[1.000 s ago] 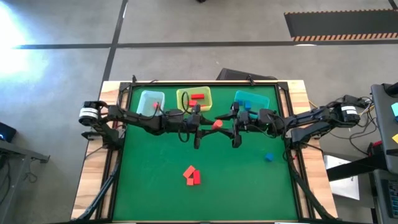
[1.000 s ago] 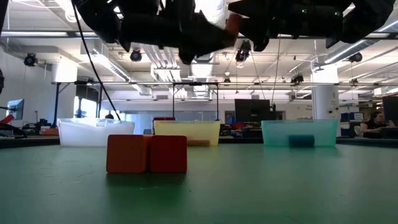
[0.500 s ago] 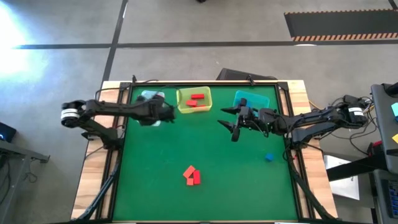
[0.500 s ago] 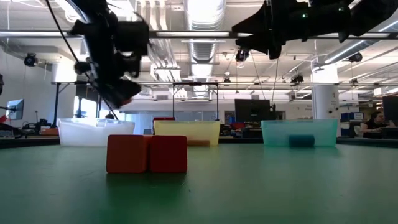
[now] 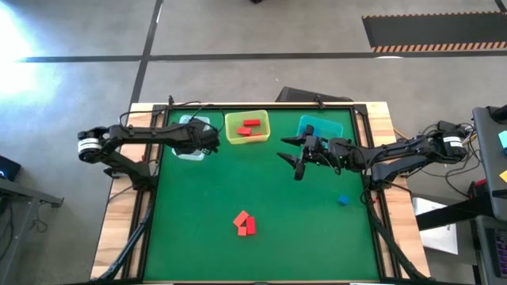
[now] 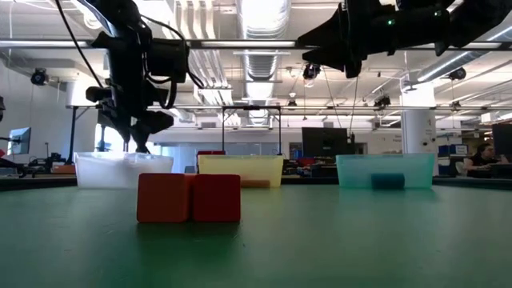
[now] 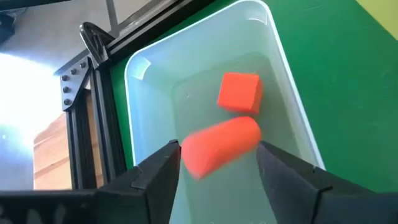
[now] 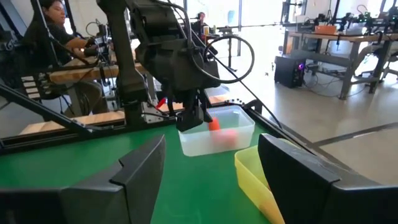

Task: Sort & place blocks by color
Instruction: Put the blue block into the blue bin

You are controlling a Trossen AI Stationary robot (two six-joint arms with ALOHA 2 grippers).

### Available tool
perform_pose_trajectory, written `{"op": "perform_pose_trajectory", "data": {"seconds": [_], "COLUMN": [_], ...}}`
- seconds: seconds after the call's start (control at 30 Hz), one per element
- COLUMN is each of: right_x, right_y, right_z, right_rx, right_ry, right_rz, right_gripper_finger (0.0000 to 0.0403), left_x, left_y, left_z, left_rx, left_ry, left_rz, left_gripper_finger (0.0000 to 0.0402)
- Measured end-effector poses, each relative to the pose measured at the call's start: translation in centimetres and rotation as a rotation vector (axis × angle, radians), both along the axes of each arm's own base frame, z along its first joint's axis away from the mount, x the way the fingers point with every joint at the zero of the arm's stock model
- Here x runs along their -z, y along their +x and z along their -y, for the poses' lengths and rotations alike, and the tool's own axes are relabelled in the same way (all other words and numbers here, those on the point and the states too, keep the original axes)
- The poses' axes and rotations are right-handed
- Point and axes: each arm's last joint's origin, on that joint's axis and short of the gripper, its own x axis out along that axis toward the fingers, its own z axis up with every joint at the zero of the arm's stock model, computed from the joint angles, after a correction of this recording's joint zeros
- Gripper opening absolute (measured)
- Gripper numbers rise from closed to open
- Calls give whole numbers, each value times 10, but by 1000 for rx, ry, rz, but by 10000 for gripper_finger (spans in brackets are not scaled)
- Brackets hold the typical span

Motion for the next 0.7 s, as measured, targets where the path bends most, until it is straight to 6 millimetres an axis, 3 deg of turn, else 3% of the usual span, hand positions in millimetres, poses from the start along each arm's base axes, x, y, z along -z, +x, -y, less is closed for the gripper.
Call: {"op": "perform_pose_trajectory", "data": {"seconds": [0.13,0.37,0.53,0.7], "right_x": [2,11,15,15], "right_y": [0,-1,2,-4], "right_z": [0,-1,-5,-15], "right_rx": [1,-13,-22,128], "right_ry": [32,305,576,743], "right_rz": [-10,-61,-314,-663], "right_gripper_finger": [245,240,238,230], "left_x": [-1,-12,-21,-32], "left_y": [0,11,24,38], "left_z": [0,5,11,12], "left_rx": [1,79,199,323], "left_ry": [1,22,68,120], "left_rz": [2,16,43,73], "left_gripper_finger": [200,202,202,203]}}
